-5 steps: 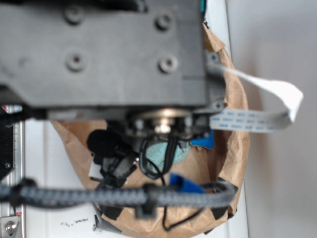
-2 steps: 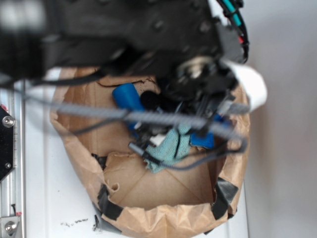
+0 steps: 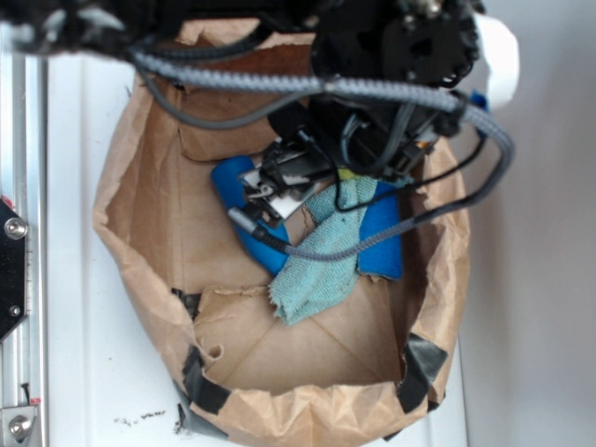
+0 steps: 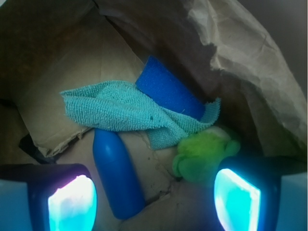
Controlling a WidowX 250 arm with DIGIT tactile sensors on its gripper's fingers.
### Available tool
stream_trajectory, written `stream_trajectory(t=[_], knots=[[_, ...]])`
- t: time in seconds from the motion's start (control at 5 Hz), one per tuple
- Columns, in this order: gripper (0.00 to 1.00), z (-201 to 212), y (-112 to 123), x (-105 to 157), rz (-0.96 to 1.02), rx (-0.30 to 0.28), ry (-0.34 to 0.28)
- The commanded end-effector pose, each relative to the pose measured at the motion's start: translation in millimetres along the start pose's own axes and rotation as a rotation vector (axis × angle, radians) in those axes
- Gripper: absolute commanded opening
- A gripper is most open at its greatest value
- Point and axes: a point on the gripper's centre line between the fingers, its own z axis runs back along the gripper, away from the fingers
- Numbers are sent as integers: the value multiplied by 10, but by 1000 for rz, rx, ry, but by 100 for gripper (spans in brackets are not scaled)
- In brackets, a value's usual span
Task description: Grab the blue bottle.
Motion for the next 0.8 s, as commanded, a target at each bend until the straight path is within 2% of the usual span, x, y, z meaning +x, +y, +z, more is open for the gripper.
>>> stream_trajectory(t=[0.0, 0.2, 0.6], knots=[[100, 104, -229, -52, -329, 254, -87], [100, -47, -218, -65, -351, 264, -70], [100, -376, -317, -17, -406, 196, -4]])
